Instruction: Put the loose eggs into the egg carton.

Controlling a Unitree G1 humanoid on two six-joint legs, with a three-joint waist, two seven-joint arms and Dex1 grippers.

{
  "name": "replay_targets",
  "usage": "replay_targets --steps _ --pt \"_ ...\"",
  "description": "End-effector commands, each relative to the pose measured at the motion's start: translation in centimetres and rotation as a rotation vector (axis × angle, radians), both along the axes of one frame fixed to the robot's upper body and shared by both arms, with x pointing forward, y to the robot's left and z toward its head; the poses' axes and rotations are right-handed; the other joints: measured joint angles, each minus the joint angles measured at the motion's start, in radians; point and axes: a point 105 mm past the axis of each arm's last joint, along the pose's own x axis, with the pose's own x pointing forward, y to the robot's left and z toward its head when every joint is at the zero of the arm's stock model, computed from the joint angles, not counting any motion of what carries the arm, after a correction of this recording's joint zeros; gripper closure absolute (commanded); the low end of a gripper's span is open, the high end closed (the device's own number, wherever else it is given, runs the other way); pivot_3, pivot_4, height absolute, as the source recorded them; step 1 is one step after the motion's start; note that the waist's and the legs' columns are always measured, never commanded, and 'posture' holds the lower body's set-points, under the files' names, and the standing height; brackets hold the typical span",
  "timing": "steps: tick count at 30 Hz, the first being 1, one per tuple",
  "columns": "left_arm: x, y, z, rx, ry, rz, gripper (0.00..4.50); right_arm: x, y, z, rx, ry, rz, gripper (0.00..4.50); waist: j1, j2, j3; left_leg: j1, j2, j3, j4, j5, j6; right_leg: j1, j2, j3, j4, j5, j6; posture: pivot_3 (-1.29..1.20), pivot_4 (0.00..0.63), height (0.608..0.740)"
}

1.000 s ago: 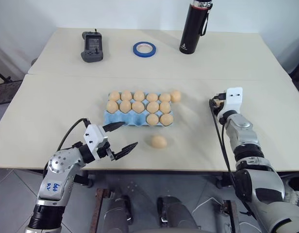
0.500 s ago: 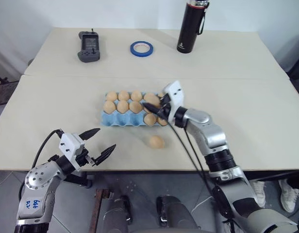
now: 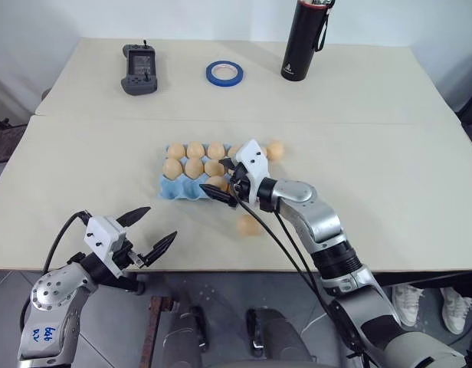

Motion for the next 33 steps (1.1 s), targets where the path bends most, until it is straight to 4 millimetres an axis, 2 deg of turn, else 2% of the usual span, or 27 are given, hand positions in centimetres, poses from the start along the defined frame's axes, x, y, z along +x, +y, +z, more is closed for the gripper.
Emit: replay_targets --steps 1,3,5,6,7,11,14,17,20,23,27,33 --pt "-0.1 -0.9 1.4 -0.001 -0.050 -0.050 0.00 -1.2 -3.3 2.8 0.079 -0.105 0.037 0.04 0.003 0.000 0.000 0.000 0.000 0.000 0.001 0.000 0.000 0.000 0.000 0.000 0.000 0.000 0.001 0.00 0.150 0.740" --pt "0.1 -1.4 1.6 0.008 -0.060 -0.083 0.00 -1.9 -5.4 2.9 0.087 -0.141 0.043 0.04 0.012 0.000 0.000 0.000 -0.001 -0.001 0.002 -0.005 0.002 0.002 -0.001 -0.001 -0.001 0.001 0.001 0.00 0.150 0.740" --pt "0.5 -2.4 1.8 0.004 -0.060 -0.133 0.00 -2.9 -8.6 2.2 0.069 -0.181 0.031 0.04 0.018 -0.001 0.000 0.000 -0.001 -0.002 0.003 -0.005 0.002 0.004 -0.001 -0.002 -0.002 0.001 0.003 0.00 0.150 0.740" --pt "0.6 -2.7 1.8 0.003 -0.058 -0.151 0.00 -3.3 -9.5 2.0 0.060 -0.191 0.031 0.04 0.018 -0.001 0.000 0.000 -0.002 -0.002 0.003 -0.005 0.002 0.005 -0.002 -0.002 -0.002 0.002 0.003 0.00 0.150 0.740" --pt "0.6 -3.4 1.8 -0.006 -0.045 -0.198 0.00 -3.7 -11.1 1.2 0.030 -0.190 0.008 0.04 0.017 -0.001 -0.001 0.001 -0.002 -0.002 0.004 -0.006 0.003 0.005 -0.002 -0.002 -0.003 0.002 0.003 0.00 0.150 0.740" --pt "0.9 -5.2 1.6 0.017 -0.024 -0.312 0.00 -4.8 -15.5 -0.6 -0.034 -0.210 -0.089 0.04 0.009 -0.001 -0.001 0.001 -0.002 -0.001 0.005 -0.005 0.003 0.006 -0.002 -0.001 -0.002 0.003 0.004 0.00 0.150 0.740" --pt "1.8 -6.4 1.7 0.035 -0.039 -0.379 0.00 -5.5 -20.6 -3.7 -0.087 -0.136 -0.243 0.04 0.011 -0.001 -0.001 0.002 -0.002 -0.002 0.006 -0.004 0.004 0.006 0.000 -0.001 0.000 0.003 0.004 0.00 0.150 0.740" --pt "2.4 -6.6 1.8 0.050 -0.046 -0.409 0.00 -6.0 -22.2 -5.0 -0.105 -0.124 -0.291 0.04 0.006 -0.001 -0.001 0.003 -0.001 -0.003 0.010 -0.003 0.006 0.008 0.001 -0.001 0.000 0.003 0.004 0.00 0.150 0.740" --pt "3.0 -6.6 1.9 0.061 -0.052 -0.430 0.00 -6.1 -22.8 -5.7 -0.120 -0.138 -0.310 0.04 -0.001 -0.001 0.000 0.006 -0.001 -0.002 0.011 -0.004 0.005 0.010 0.001 0.000 0.001 0.003 0.005 0.00 0.150 0.740" --pt "3.0 -6.5 1.9 0.048 -0.023 -0.458 0.00 -6.0 -21.7 -5.3 -0.098 -0.149 -0.271 0.04 0.001 -0.001 0.000 0.017 -0.001 -0.003 0.011 -0.005 0.004 0.021 0.000 0.000 0.000 0.003 0.005 0.00 0.150 0.740" --pt "2.7 -5.5 1.7 0.073 -0.028 -0.441 0.00 -7.0 -16.8 -4.4 -0.078 -0.085 -0.050 0.04 0.000 -0.001 0.000 0.018 0.000 -0.003 0.010 -0.005 0.004 0.022 0.000 0.000 0.000 0.004 0.004 0.00 0.150 0.740" --pt "2.3 -3.3 1.1 0.081 -0.028 -0.336 0.00 -7.4 -11.2 -3.5 -0.062 -0.054 0.135 0.04 0.007 -0.001 0.000 0.017 0.000 -0.004 0.006 -0.006 0.003 0.020 -0.001 -0.001 -0.001 0.002 0.002 0.00 0.150 0.740"
